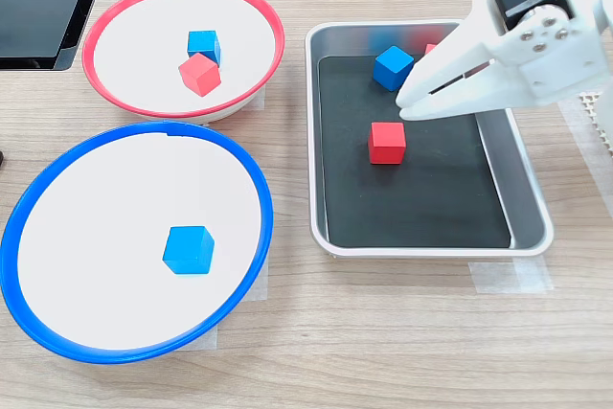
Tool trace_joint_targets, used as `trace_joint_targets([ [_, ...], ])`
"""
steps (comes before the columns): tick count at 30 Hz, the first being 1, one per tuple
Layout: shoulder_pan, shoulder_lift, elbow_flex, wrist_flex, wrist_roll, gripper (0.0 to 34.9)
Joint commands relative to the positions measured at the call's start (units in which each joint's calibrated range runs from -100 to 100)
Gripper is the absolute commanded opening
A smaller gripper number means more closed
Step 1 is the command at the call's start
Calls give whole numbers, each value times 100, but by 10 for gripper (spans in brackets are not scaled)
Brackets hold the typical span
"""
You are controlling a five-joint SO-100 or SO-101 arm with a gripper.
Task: Resolve any anomalies and move all blocks to matching dishes
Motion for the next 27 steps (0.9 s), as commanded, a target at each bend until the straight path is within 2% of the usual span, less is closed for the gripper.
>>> trace_joint_targets([
  [1, -21, -34, 9, 28, 24, 4],
  [25, 45, 26, 9, 11, -5, 5],
  [27, -21, 716, -291, -22, 88, 28],
])
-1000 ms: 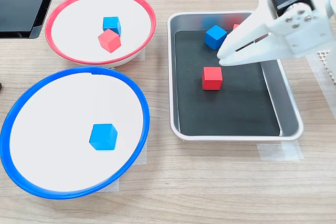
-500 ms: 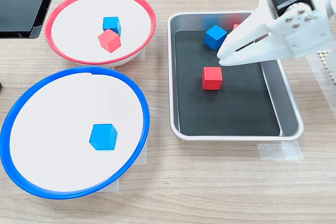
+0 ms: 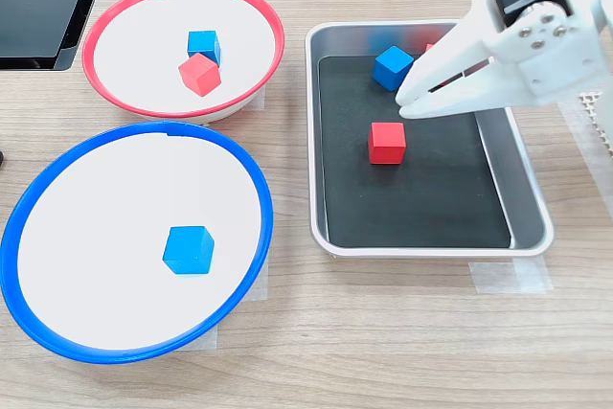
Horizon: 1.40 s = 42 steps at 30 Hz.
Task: Resolve any anomalies and move all blocks to matching dishes
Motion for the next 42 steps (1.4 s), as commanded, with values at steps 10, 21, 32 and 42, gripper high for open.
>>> trace_joint_targets([
  [10, 91, 5740, -4133, 977, 513, 150],
  [21, -22, 8051, -5043, 861, 982, 163],
  [32, -107, 9117, -5872, 680, 1065, 22],
  [42, 213, 8802, -8038, 1810, 996, 0],
])
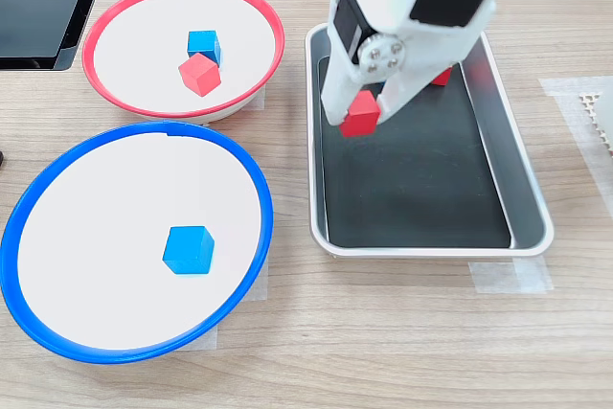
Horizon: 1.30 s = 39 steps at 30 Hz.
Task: Resolve any anomalies and move all blocks to matching dishes
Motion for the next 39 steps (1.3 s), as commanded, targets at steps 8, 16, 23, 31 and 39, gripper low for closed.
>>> trace_joint_targets([
  [8, 685, 2426, -4154, 60, 68, 1],
  [16, 779, 3364, -4200, -633, 547, 59],
  [23, 808, 3296, -4446, -254, 664, 200],
  [31, 1335, 3475, -5465, 266, 586, 199],
  [39, 1749, 4396, -6066, -39, 547, 233],
])
